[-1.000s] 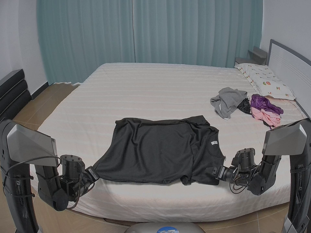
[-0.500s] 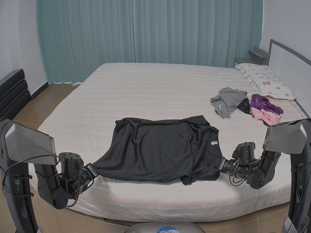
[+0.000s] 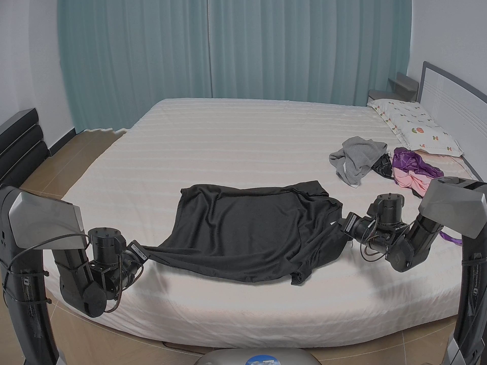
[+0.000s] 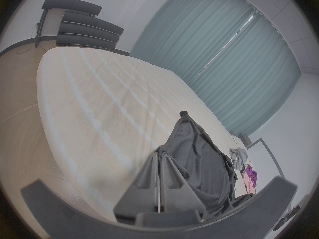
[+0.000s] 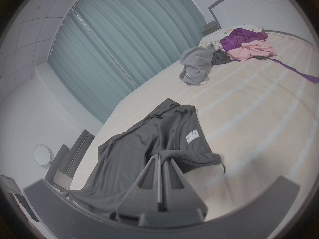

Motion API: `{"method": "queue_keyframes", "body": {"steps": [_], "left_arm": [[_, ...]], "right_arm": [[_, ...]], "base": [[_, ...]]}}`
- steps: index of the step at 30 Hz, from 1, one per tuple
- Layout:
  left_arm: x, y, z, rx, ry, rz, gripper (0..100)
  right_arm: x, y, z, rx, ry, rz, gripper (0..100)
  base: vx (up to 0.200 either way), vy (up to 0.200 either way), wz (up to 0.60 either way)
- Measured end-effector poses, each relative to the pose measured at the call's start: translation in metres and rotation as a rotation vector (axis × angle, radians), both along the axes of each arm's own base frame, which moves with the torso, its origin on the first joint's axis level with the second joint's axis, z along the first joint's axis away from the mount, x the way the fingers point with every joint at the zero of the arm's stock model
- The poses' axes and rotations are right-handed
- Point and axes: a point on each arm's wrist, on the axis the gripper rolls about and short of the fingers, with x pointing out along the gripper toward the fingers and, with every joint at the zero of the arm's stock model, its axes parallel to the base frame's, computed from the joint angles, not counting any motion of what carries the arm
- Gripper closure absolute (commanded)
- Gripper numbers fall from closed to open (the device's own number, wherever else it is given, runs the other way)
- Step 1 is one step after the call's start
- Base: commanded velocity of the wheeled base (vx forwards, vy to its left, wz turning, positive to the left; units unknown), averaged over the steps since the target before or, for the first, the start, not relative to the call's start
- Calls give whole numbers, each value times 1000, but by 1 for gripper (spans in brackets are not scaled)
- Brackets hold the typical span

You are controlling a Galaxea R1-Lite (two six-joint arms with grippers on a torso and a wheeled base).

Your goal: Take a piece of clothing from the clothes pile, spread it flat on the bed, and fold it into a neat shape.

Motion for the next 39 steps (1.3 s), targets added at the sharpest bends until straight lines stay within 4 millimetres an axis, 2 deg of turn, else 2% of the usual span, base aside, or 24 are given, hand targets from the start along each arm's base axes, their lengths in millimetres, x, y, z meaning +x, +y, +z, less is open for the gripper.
{"method": "queue_keyframes", "body": {"steps": [9,20,21,25,30,34,39], "left_arm": [[14,11,-2,-27,-29,55,100],[29,20,-11,-50,-41,104,100],[29,20,-12,-50,-40,104,100],[30,20,-17,-50,-27,106,100],[29,20,-20,-50,-15,104,100],[28,20,-22,-49,-9,102,100],[26,19,-23,-49,-3,100,100]], "right_arm": [[35,7,3,-11,-21,-29,100],[74,16,-14,-21,-67,-69,100],[77,17,-17,-23,-67,-72,0],[84,17,-29,-30,-52,-78,0],[81,13,-38,-34,-24,-74,0],[73,6,-32,-23,-7,-53,0],[52,-1,-22,-8,41,-7,0]], "base": [[0,0,0],[0,0,0],[0,0,0],[0,0,0],[0,0,0],[0,0,0],[0,0,0]]}}
